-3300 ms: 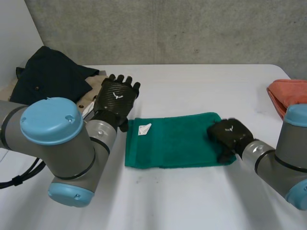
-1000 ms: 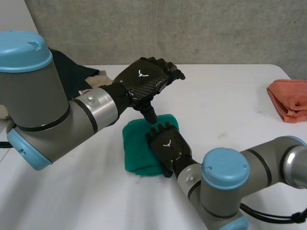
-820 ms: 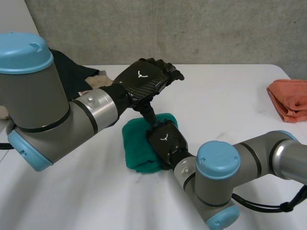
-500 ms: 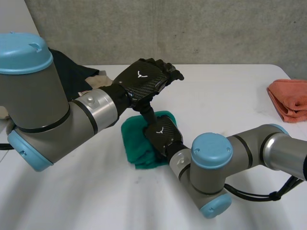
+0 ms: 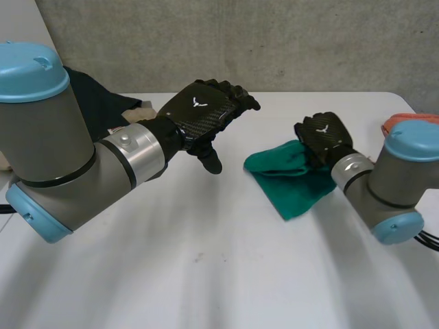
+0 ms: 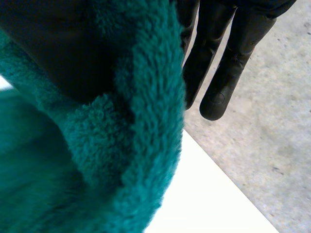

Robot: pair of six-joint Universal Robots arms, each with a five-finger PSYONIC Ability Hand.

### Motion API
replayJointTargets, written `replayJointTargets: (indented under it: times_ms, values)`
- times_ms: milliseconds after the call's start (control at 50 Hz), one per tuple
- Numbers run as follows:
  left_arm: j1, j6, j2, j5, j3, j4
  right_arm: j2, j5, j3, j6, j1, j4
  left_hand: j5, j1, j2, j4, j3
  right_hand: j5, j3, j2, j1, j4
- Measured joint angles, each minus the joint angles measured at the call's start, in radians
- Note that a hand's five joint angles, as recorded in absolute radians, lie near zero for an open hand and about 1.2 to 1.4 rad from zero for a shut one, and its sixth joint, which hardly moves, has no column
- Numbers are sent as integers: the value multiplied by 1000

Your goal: Fold the laundry.

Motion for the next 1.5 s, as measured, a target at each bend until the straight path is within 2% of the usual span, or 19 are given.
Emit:
replayJointTargets:
  times_ms: [140,260,440,640,780,940,1100,1120,1140,1160,1180,1200,1340,1380,1500]
  values:
    - [-1,0,-6,0,0,2,38,-38,-61,-12,-68,-2,0,0,0,0,0,0,0,0,0,0]
    - [-4,1,-15,0,11,20,55,-55,-189,8,-98,-28,0,2,0,0,0,0,0,0,24,0]
    - [-5,2,-17,-2,10,44,86,-31,-398,62,-173,-116,2,2,1,1,0,0,0,0,24,0]
    - [-6,4,-19,-2,-19,46,270,1,-632,67,-361,-136,3,2,1,1,0,8,0,0,24,0]
    - [-8,4,-28,-2,-36,46,409,-20,-654,19,-490,-141,3,2,1,1,0,8,0,0,24,0]
    - [-11,5,-40,-2,-43,46,444,-72,-568,-67,-567,-145,3,2,1,1,0,8,0,0,34,0]
    - [-13,5,-41,-2,-43,45,376,-155,-396,-136,-592,-183,3,2,1,1,0,23,0,0,34,0]
    - [-13,5,-40,-2,-43,45,348,-164,-354,-143,-592,-194,3,2,1,1,0,-387,-438,-470,-377,-442]
    - [-14,5,-39,-2,-43,44,326,-164,-328,-146,-592,-201,3,2,1,1,0,-597,-653,-668,-582,-659]
    - [-16,4,-38,-3,-43,44,308,-161,-307,-147,-593,-204,3,2,1,1,0,-687,-747,-764,-654,-753]
    - [-16,4,-38,-3,-43,44,308,-161,-307,-147,-593,-204,3,2,1,1,0,-687,-747,-764,-654,-753]
    - [-19,4,-35,-3,-44,43,267,-150,-267,-146,-596,-208,3,2,1,1,0,-844,-914,-928,-754,-925]
    - [-36,3,-21,-3,-51,41,85,-69,-133,-131,-654,-171,3,2,1,1,0,-892,-959,-957,-766,-952]
    - [-43,2,-8,-2,-55,41,3,-34,-93,-126,-702,-102,3,2,1,1,0,-892,-959,-958,-766,-952]
    - [-49,0,33,-3,-64,41,-104,13,-117,-123,-819,157,3,2,1,1,0,-892,-959,-958,-766,-952]
